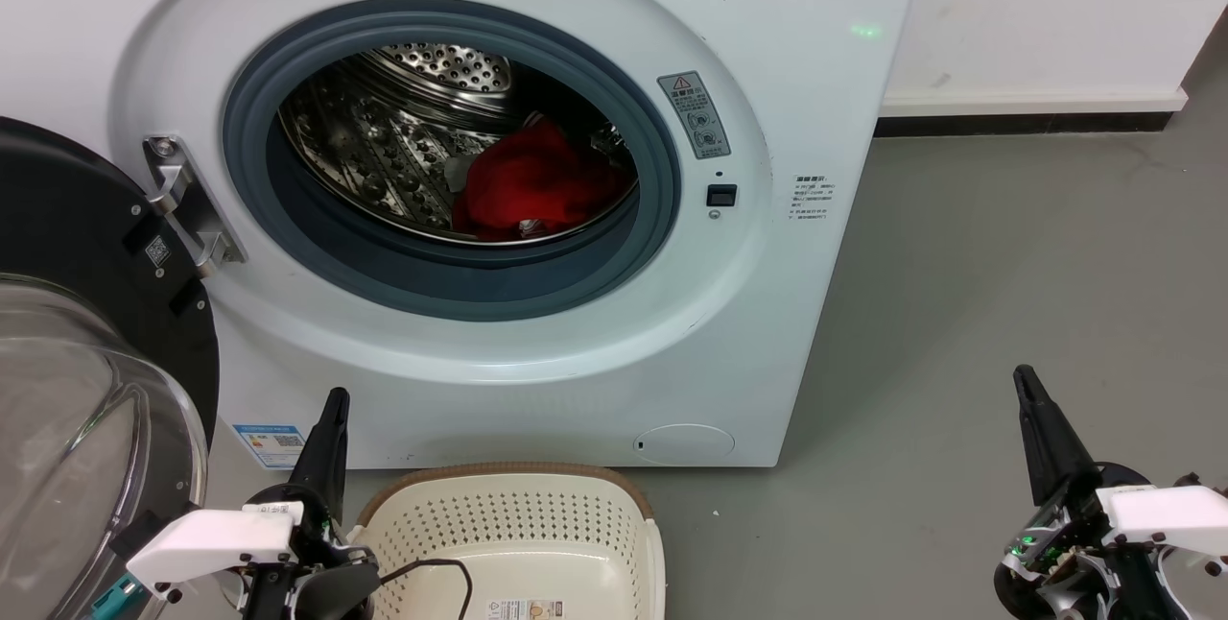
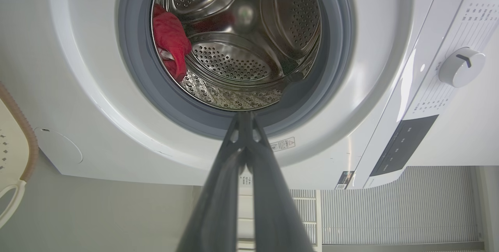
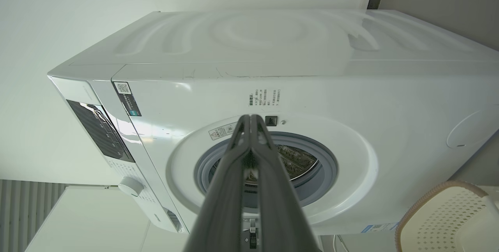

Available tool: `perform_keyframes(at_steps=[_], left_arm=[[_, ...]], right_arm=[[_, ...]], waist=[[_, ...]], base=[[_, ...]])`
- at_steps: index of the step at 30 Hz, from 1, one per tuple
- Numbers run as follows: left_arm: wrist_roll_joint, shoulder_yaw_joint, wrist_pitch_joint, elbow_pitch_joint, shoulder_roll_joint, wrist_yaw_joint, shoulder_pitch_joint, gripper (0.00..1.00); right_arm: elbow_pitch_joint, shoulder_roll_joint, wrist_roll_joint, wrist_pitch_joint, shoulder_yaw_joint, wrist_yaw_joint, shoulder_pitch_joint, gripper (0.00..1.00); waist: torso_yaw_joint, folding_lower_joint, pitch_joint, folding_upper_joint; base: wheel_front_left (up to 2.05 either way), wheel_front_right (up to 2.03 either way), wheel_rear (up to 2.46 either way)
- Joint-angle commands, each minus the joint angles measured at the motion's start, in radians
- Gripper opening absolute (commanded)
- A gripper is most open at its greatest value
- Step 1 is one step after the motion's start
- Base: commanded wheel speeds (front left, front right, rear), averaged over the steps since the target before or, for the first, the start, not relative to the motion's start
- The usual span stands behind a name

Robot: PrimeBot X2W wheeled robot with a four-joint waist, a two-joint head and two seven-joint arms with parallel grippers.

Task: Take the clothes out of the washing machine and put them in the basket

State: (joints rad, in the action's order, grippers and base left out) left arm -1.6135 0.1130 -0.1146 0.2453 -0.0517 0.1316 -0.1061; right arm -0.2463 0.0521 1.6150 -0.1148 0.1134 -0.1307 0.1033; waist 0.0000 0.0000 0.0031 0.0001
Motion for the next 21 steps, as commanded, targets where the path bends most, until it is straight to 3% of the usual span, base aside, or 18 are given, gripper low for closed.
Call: perform_keyframes(at_steps=[1,18,19,21], left_arm=[[0.001,0.002,-0.001,0.0,0.002,0.002,-0.007,0.0],[0.001,0.002,-0.001,0.0,0.002,0.002,-0.007,0.0],[0.0,0.0,0.0,0.0,0.0,0.0,0.0,1.0],[0.0,-0.002,0.001,0.015,0.001,0.0,0.01,1.0]], right_arm=[[-0.001,-0.003,-0.005,0.0,-0.001,0.0,0.014,0.0],[-0.001,-0.003,-0.005,0.0,-0.001,0.0,0.014,0.0],[0.0,0.0,0.0,0.0,0.0,0.0,0.0,1.0],[-0.015,-0.001,0.0,0.0,-0.001,0.0,-0.011,1.0]], waist=[[0.0,0.0,0.0,-0.0001],[0.0,0.0,0.0,-0.0001],[0.0,0.0,0.0,-0.0001],[0.0,0.0,0.0,-0.0001]], base=[[0.0,0.0,0.0],[0.0,0.0,0.0],[0.0,0.0,0.0],[0.0,0.0,0.0]])
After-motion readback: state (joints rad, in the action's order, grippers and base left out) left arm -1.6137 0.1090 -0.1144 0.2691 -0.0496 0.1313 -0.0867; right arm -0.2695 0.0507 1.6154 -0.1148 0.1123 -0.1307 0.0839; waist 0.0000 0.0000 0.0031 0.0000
